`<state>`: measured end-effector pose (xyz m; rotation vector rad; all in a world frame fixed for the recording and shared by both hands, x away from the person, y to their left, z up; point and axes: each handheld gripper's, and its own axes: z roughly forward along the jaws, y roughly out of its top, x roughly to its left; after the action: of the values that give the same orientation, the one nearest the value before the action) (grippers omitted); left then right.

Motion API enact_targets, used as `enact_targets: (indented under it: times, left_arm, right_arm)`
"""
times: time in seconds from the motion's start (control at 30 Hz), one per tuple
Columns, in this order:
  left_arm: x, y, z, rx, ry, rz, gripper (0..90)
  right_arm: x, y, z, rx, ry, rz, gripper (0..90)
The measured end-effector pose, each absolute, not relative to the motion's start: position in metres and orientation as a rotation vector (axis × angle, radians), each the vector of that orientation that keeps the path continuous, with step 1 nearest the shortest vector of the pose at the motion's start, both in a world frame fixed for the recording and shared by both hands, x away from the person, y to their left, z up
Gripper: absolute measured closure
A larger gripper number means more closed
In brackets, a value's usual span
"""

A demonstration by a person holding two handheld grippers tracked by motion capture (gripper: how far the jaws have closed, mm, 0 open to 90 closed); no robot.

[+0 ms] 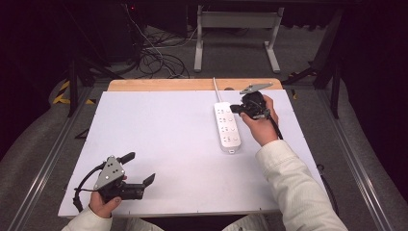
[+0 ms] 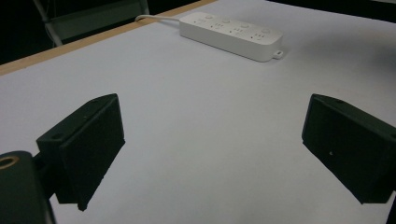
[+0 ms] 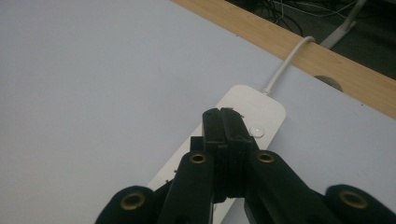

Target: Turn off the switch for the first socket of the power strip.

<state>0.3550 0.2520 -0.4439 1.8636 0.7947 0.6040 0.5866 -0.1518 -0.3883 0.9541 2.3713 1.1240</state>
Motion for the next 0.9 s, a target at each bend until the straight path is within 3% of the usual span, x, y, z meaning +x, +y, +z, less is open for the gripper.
enact_targets:
  times: [0.9]
  left_arm:
    - [0.356, 0.253, -0.445, 1.859, 0.805, 0.597, 5.9]
  right_arm:
    - [0.63, -0.141, -0.436, 1.033, 2.321, 1.053, 90.0]
